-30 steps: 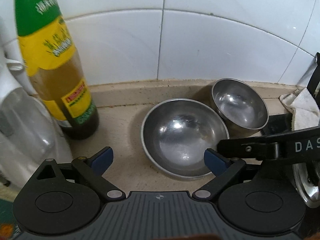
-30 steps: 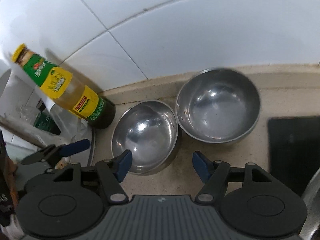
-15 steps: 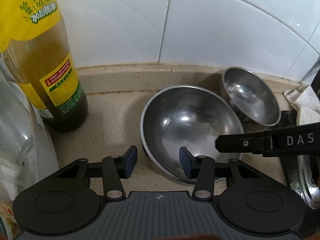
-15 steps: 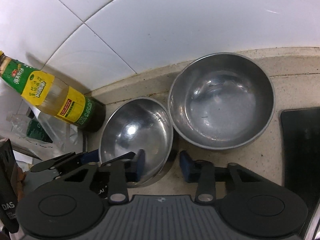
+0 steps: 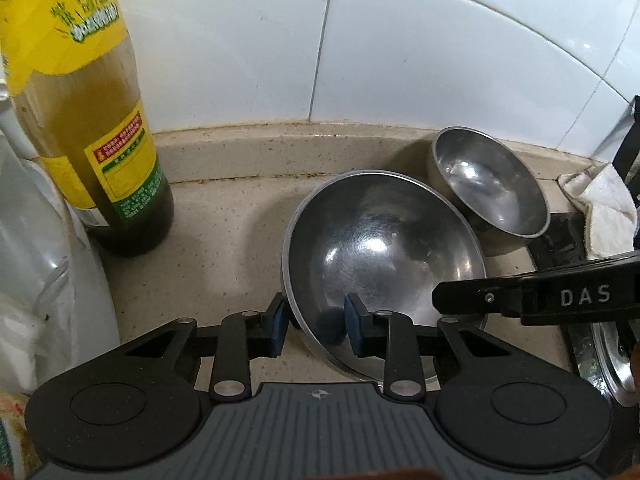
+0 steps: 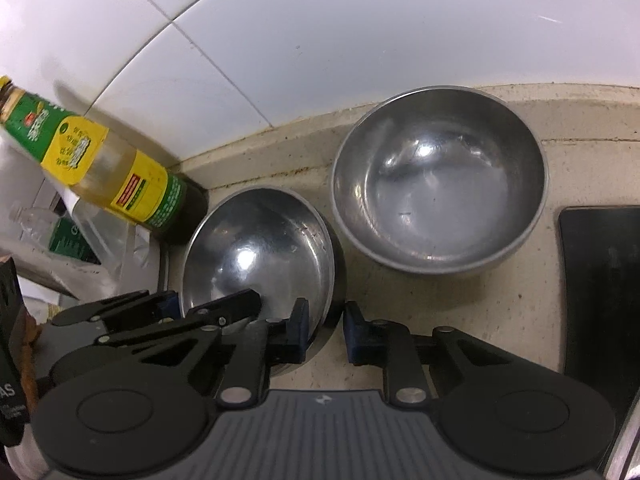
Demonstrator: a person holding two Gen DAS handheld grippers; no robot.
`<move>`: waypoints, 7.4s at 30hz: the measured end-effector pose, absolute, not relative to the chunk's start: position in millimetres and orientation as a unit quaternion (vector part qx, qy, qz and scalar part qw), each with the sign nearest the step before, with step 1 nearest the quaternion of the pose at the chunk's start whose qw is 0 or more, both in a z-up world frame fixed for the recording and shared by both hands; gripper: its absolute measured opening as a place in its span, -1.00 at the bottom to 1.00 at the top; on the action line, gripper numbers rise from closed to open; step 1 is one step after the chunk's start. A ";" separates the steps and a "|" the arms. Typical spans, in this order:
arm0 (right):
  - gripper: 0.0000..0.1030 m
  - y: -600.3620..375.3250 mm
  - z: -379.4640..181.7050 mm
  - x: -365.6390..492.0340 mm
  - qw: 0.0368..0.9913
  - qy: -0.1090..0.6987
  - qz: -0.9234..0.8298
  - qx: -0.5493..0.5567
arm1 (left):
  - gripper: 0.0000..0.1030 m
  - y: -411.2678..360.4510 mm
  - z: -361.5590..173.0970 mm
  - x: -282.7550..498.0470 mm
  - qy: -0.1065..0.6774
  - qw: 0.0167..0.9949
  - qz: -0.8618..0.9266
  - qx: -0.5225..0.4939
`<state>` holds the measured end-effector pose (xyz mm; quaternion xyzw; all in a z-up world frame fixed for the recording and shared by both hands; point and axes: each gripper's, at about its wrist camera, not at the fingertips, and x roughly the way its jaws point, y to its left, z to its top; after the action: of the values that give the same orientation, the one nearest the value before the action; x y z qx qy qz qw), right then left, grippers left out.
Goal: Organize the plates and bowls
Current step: 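Lift the large steel bowl and lower it onto the other steel bowl, then open both tools and release the nested steel bowls, then move both tools to the small steel bowl by the wall and grasp its rim, then lift the small steel bowl with both tools and carry it over the nested bowls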
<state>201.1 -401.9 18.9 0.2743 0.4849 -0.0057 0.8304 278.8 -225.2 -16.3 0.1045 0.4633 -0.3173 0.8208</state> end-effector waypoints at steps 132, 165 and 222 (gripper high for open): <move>-0.14 -479.8 73.4 167.6 0.857 0.450 -0.092 0.233 | 0.72 -297.2 27.0 260.8 0.450 0.817 -0.346 0.097; -0.76 -477.8 59.2 173.7 0.853 0.460 -0.060 0.240 | -0.36 -308.8 11.6 256.0 0.466 0.799 -0.362 0.118; -0.72 -353.2 104.5 25.0 0.846 0.502 0.057 0.172 | -0.22 -173.8 48.3 93.1 0.447 0.815 -0.347 0.124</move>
<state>25.0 -353.2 104.5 0.1715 0.5022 0.0570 0.8457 93.0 -173.8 48.3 0.1241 0.4472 -0.3471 0.8149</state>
